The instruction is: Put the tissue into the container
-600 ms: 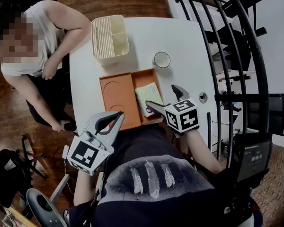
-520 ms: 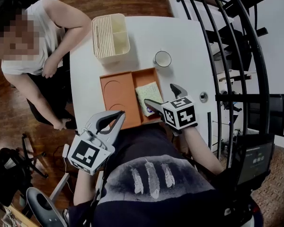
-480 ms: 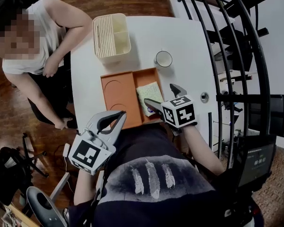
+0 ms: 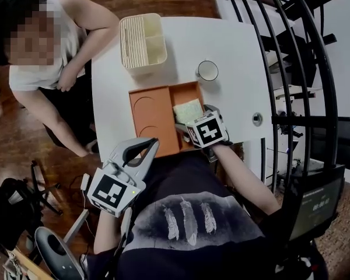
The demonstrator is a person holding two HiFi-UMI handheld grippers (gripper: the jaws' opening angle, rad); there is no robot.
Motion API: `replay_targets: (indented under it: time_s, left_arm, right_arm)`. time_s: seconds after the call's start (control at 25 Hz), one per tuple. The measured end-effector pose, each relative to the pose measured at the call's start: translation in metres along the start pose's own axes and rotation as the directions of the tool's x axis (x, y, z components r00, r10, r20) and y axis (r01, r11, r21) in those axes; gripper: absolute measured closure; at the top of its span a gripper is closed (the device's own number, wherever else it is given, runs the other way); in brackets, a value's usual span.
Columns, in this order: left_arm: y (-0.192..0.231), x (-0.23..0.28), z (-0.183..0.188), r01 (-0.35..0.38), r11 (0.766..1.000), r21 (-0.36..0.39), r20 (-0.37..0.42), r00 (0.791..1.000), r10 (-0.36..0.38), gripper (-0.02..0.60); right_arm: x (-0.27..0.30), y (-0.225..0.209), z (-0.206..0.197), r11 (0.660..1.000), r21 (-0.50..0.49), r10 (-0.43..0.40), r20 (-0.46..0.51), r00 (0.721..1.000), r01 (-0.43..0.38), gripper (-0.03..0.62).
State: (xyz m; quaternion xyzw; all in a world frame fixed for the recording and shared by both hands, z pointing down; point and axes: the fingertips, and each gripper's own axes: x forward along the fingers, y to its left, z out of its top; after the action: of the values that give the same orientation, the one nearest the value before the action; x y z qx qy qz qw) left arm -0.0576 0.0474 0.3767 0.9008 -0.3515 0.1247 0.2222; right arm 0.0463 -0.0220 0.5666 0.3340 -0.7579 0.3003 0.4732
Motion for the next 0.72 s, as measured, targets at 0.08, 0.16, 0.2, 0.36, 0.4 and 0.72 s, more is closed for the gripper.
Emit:
replay_targets:
  time_s: [0.08, 0.16, 0.2, 0.36, 0.4, 0.72]
  left_arm:
    - [0.002, -0.002, -0.002, -0.005, 1.0, -0.004, -0.003, 1.0, 0.005, 0.568]
    - [0.003, -0.004, -0.003, -0.006, 1.0, -0.005, -0.005, 1.0, 0.006, 0.568]
    - [0.004, -0.004, -0.004, -0.006, 1.0, -0.006, -0.006, 1.0, 0.006, 0.568]
    - [0.005, -0.005, -0.004, -0.004, 1.0, -0.003, -0.007, 1.0, 0.004, 0.568]
    - [0.004, -0.004, -0.003, -0.003, 1.0, -0.001, -0.007, 1.0, 0.003, 0.568]
    - [-0.003, 0.002, 0.003, -0.006, 1.0, 0.005, 0.003, 1.0, 0.006, 0.568]
  right_arm:
    - [0.005, 0.002, -0.002, 1.0, 0.002, 0.007, -0.011, 1.0, -0.007, 0.063]
    - [0.004, 0.001, -0.002, 1.0, 0.006, 0.01, -0.005, 1.0, -0.01, 0.063]
    - [0.004, 0.001, -0.002, 1.0, 0.006, 0.009, 0.001, 1.0, -0.009, 0.063]
    - [0.005, 0.0, -0.004, 1.0, 0.015, -0.007, 0.018, 1.0, 0.007, 0.122]
    - [0.005, -0.001, -0.004, 1.0, 0.02, -0.007, 0.018, 1.0, 0.006, 0.125]
    - [-0.006, -0.009, -0.006, 0.998, 0.055, 0.023, 0.033, 0.999, -0.025, 0.146]
